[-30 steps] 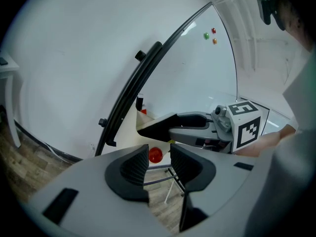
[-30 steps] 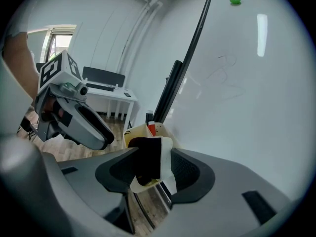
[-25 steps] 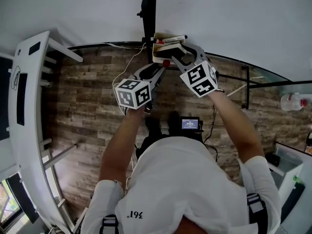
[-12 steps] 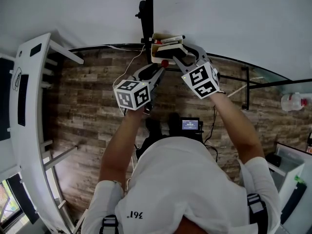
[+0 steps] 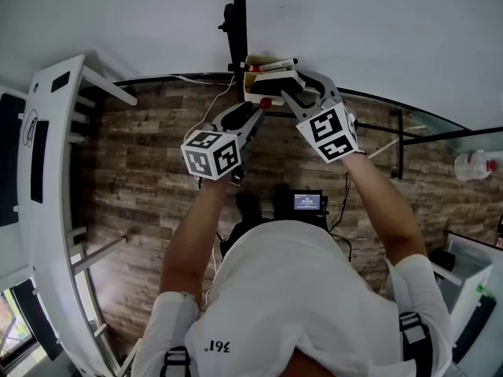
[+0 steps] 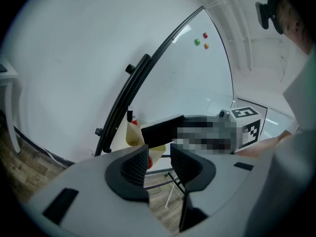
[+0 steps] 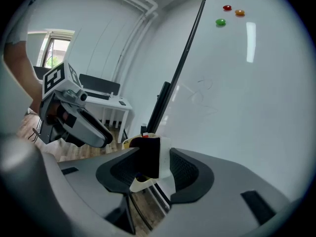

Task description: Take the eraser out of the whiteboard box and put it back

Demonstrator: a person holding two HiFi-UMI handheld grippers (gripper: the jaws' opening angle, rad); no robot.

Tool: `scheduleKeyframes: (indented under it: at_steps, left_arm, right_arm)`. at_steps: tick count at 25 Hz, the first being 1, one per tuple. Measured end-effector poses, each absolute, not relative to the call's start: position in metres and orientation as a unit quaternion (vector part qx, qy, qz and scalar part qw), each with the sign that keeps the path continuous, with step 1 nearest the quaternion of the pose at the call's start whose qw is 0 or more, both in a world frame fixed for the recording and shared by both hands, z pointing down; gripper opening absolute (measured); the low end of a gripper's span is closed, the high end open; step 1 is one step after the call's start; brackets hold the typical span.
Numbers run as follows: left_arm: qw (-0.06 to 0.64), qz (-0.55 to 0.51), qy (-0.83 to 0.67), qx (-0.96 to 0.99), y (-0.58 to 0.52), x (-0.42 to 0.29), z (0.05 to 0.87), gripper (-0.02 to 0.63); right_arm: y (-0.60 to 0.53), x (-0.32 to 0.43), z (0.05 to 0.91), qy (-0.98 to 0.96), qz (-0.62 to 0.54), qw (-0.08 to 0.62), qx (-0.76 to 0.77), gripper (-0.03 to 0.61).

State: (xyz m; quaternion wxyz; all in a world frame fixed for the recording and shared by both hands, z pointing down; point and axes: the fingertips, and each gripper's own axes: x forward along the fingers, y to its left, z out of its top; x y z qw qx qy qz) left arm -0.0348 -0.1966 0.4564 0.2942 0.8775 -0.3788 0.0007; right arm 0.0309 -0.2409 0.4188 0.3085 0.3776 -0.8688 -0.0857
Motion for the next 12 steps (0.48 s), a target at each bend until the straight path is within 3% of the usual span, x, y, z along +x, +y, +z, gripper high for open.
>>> scheduleKeyframes:
  at_steps: [12]
  left_arm:
    - [0.281, -0.008, -0.384, 0.879, -0.193, -0.041, 0.442, 0.126]
  right_arm:
    - [-0.233, 0.04, 0.404, -0.871, -0.085, 0.285, 0.391, 0.202]
